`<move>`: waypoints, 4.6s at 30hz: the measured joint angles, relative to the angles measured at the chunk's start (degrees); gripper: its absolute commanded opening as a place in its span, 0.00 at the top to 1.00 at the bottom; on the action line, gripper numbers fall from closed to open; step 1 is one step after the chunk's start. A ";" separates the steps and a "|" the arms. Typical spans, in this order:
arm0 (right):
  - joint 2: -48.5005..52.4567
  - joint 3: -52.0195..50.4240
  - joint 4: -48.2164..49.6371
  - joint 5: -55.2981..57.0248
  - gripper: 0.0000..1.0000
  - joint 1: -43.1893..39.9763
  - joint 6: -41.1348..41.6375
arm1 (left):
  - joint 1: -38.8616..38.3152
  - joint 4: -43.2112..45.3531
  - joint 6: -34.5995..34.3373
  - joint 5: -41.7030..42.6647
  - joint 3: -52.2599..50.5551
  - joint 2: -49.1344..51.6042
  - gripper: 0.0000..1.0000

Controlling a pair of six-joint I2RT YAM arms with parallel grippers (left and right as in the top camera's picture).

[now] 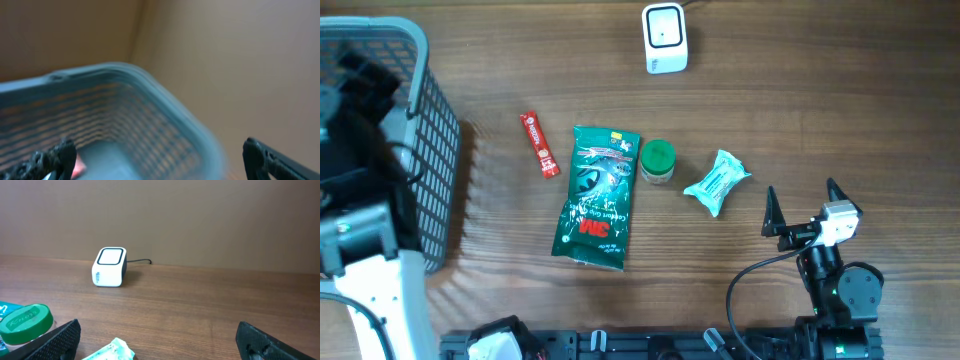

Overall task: Scan the item barcode
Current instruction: 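Place the red stick on the table left of the glove pack, then reach the left gripper into the basket and grasp the green-white packet, then carry the green-white packet and set it right of the tissue pack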

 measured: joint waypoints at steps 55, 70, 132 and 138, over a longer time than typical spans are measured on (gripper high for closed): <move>0.00 0.00 0.00 0.00 0.00 0.00 0.00 | 31.17 -32.17 5.77 20.33 4.66 45.59 0.43; 0.02 0.00 0.00 0.00 0.00 0.02 0.00 | 31.15 -32.68 5.84 21.51 3.78 45.94 0.16; 0.02 0.00 0.00 0.00 0.00 0.00 0.00 | -66.42 -29.42 2.47 34.99 59.45 74.05 0.83; 0.00 0.00 0.00 0.00 0.00 0.00 0.02 | -71.38 -28.20 -2.25 34.93 59.45 82.12 0.82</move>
